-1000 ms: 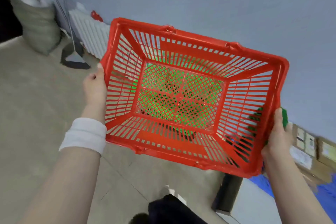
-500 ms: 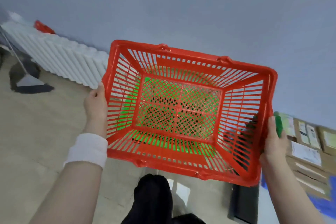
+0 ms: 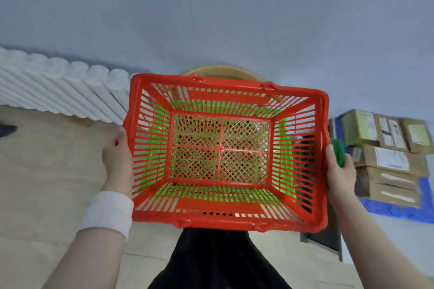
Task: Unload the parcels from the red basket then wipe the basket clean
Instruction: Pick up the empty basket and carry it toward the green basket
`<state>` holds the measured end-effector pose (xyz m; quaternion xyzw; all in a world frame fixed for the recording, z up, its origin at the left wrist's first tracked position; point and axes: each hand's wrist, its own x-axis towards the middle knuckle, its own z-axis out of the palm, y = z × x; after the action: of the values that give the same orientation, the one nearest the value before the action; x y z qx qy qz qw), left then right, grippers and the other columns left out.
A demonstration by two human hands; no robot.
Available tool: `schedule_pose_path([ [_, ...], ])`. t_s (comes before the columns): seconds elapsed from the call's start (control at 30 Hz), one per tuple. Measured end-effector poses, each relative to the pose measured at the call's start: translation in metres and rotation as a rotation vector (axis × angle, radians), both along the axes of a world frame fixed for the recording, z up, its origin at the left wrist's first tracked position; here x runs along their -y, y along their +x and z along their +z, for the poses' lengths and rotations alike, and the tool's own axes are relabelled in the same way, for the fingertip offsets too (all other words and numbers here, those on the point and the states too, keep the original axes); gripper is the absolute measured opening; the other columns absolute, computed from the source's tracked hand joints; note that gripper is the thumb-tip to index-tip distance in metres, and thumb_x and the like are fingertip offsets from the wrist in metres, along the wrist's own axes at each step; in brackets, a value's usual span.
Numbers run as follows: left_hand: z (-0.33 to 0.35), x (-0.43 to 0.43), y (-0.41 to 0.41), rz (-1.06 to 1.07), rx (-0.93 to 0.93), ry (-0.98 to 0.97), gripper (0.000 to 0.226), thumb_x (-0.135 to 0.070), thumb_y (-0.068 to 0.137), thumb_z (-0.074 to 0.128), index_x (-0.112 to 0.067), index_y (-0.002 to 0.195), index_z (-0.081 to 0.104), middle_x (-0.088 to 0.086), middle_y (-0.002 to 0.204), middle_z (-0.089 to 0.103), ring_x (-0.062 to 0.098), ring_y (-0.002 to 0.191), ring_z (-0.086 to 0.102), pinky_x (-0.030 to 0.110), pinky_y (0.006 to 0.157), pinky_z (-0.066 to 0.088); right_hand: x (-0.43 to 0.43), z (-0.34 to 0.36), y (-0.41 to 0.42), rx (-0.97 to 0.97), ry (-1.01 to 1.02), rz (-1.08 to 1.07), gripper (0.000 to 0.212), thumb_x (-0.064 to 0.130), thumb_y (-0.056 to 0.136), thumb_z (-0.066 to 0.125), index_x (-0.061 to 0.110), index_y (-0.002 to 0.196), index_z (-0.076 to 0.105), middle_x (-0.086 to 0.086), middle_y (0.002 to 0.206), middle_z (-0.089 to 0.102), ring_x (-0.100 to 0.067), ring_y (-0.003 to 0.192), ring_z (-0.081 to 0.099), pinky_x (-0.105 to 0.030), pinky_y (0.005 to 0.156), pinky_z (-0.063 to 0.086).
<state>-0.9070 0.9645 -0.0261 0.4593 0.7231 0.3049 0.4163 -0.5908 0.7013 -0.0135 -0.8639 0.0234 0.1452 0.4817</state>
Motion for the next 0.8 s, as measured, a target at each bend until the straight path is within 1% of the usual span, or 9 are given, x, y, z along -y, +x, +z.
schedule_pose_path([
  [0.07, -0.005, -0.004, 0.005, -0.013, -0.022, -0.033, 0.054, -0.045, 0.094, 0.038, 0.002, 0.105, 0.062, 0.022, 0.106, 0.063, 0.024, 0.087, 0.054, 0.028, 0.075, 0.037, -0.006, -0.006, 0.003, 0.015, -0.052, -0.004, 0.039, 0.052, 0.084, 0.056, 0.015, 0.098, 0.058, -0.005, 0.091, 0.058, -0.017, 0.087, 0.054, -0.031, 0.077, 0.039],
  [0.13, -0.012, -0.009, 0.009, -0.021, -0.043, -0.049, 0.053, -0.043, 0.095, 0.038, 0.003, 0.106, 0.061, 0.022, 0.104, 0.063, 0.029, 0.093, 0.057, 0.028, 0.074, 0.037, -0.010, -0.014, 0.006, 0.023, -0.106, -0.017, 0.040, 0.048, 0.087, 0.054, 0.011, 0.101, 0.058, -0.005, 0.091, 0.057, -0.018, 0.087, 0.053, -0.033, 0.079, 0.038],
  [0.2, -0.023, -0.014, 0.012, -0.028, -0.058, -0.066, 0.052, -0.042, 0.095, 0.038, 0.003, 0.104, 0.062, 0.024, 0.105, 0.063, 0.034, 0.098, 0.060, 0.033, 0.077, 0.041, -0.016, -0.020, 0.007, 0.018, -0.163, -0.021, 0.040, 0.048, 0.088, 0.052, 0.012, 0.103, 0.056, -0.004, 0.091, 0.055, -0.019, 0.086, 0.050, -0.035, 0.081, 0.038],
  [0.3, -0.041, -0.023, 0.016, -0.062, -0.117, -0.102, 0.052, -0.041, 0.095, 0.037, 0.005, 0.101, 0.061, 0.025, 0.101, 0.063, 0.033, 0.094, 0.060, 0.036, 0.079, 0.043, -0.024, -0.028, 0.012, 0.003, -0.226, -0.027, 0.038, 0.049, 0.088, 0.051, 0.014, 0.104, 0.055, -0.002, 0.090, 0.055, -0.019, 0.084, 0.048, -0.032, 0.078, 0.034],
  [0.43, -0.060, -0.029, 0.025, -0.097, -0.175, -0.112, 0.051, -0.038, 0.096, 0.037, 0.005, 0.097, 0.062, 0.024, 0.096, 0.063, 0.034, 0.094, 0.059, 0.042, 0.084, 0.045, -0.033, -0.042, 0.018, 0.011, -0.303, -0.030, 0.040, 0.051, 0.086, 0.053, 0.016, 0.106, 0.054, -0.002, 0.089, 0.056, -0.022, 0.084, 0.052, -0.036, 0.082, 0.041],
  [0.53, -0.073, -0.026, 0.028, -0.112, -0.229, -0.124, 0.046, -0.034, 0.095, 0.037, 0.006, 0.091, 0.061, 0.029, 0.098, 0.063, 0.040, 0.094, 0.059, 0.044, 0.082, 0.045, -0.038, -0.054, 0.021, 0.006, -0.340, -0.014, 0.043, 0.048, 0.086, 0.056, 0.013, 0.110, 0.052, -0.012, 0.099, 0.062, -0.031, 0.096, 0.059, -0.038, 0.084, 0.043],
  [0.6, -0.083, -0.024, 0.027, -0.141, -0.262, -0.118, 0.044, -0.028, 0.094, 0.037, 0.008, 0.088, 0.061, 0.032, 0.096, 0.062, 0.042, 0.091, 0.059, 0.045, 0.080, 0.045, -0.043, -0.061, 0.024, -0.015, -0.342, 0.015, 0.044, 0.047, 0.085, 0.057, 0.012, 0.111, 0.052, -0.014, 0.105, 0.063, -0.034, 0.100, 0.059, -0.037, 0.083, 0.042],
  [0.7, -0.087, -0.021, 0.025, -0.206, -0.276, -0.131, 0.040, -0.025, 0.094, 0.035, 0.005, 0.093, 0.061, 0.029, 0.099, 0.062, 0.036, 0.092, 0.058, 0.041, 0.081, 0.043, -0.046, -0.070, 0.029, -0.066, -0.333, 0.021, 0.047, 0.046, 0.083, 0.061, 0.014, 0.115, 0.051, -0.011, 0.109, 0.063, -0.031, 0.103, 0.059, -0.035, 0.084, 0.042],
  [0.8, -0.084, -0.019, 0.027, -0.272, -0.276, -0.166, 0.039, -0.031, 0.096, 0.034, -0.005, 0.108, 0.060, 0.020, 0.111, 0.063, 0.035, 0.103, 0.057, 0.043, 0.091, 0.044, -0.041, -0.074, 0.032, -0.128, -0.363, -0.037, 0.053, 0.043, 0.079, 0.066, 0.014, 0.119, 0.048, -0.011, 0.113, 0.062, -0.031, 0.105, 0.059, -0.038, 0.089, 0.043],
])
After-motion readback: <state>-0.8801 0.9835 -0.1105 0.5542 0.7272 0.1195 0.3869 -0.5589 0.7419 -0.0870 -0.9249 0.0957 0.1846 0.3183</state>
